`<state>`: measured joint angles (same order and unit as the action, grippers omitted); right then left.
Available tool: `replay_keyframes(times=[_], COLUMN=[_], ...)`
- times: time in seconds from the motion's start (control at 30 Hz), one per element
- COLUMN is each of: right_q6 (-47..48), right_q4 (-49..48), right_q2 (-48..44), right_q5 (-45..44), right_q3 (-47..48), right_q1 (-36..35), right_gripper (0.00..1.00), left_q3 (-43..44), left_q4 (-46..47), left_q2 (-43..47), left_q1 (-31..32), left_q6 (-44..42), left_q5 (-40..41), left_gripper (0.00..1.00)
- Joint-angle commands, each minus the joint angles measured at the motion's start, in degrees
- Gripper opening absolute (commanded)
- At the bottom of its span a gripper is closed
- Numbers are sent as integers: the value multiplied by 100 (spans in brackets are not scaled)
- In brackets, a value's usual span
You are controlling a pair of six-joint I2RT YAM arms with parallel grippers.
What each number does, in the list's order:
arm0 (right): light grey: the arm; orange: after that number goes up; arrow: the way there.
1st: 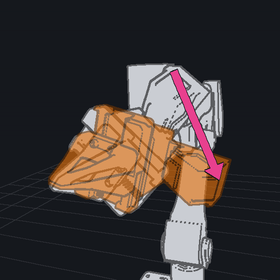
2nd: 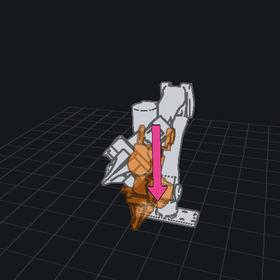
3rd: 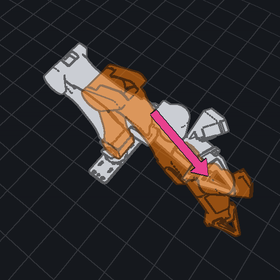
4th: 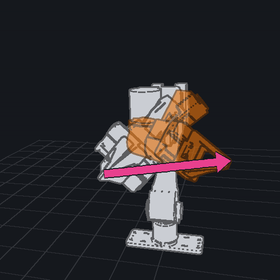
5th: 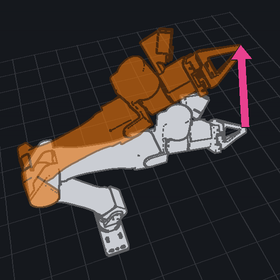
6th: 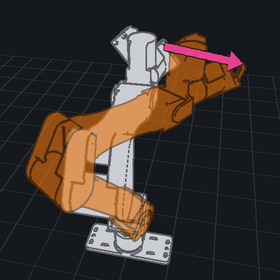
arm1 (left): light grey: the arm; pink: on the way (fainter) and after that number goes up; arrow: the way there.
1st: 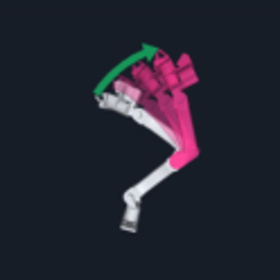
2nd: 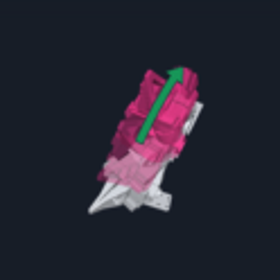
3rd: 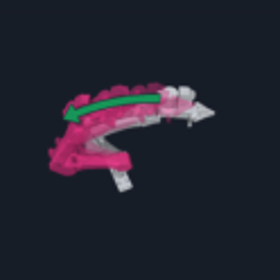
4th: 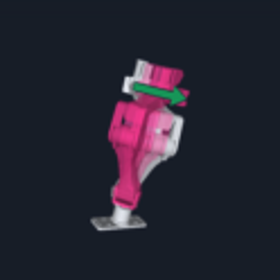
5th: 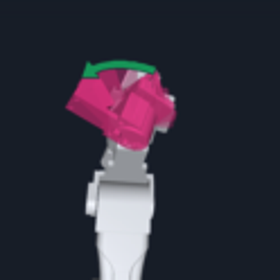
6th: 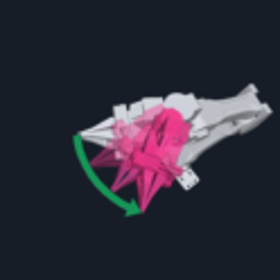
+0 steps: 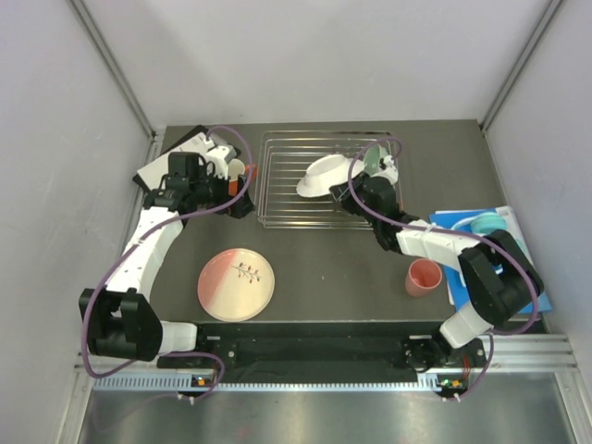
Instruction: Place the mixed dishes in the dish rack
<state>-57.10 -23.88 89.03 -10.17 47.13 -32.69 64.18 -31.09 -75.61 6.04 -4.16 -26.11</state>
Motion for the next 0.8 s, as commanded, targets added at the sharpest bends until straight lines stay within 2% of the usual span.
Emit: replay_keyframes(times=[0.0,0.07,0.17,0.23,0.57,0.77], right_q6=[-90,-134,-214,-240,-486,-872], right_q4=[-680,-688,-758,-820,-978,-601], right_q2=[166,211,220,202,61,-175], right_q5=[-20,-28,-72,-81,-546,-1169], right_q3=[392,472,542,595,683,770], right_q1=[87,78,96,96,140,131], right_gripper=[19,18,10,0,0,0], left_q3=[-46,-46,-81,-108,-160,-222], left_q4=[95,68,51,42,-11,33], left_q2=[275,293,328,337,424,416], left_q1=[20,20,20,20,20,20], left_q6=[12,-5,-6,-23,-41,-23], left_q5=[-79,-52,-43,-43,-26,-78], left_gripper=[99,99,99,99,99,99])
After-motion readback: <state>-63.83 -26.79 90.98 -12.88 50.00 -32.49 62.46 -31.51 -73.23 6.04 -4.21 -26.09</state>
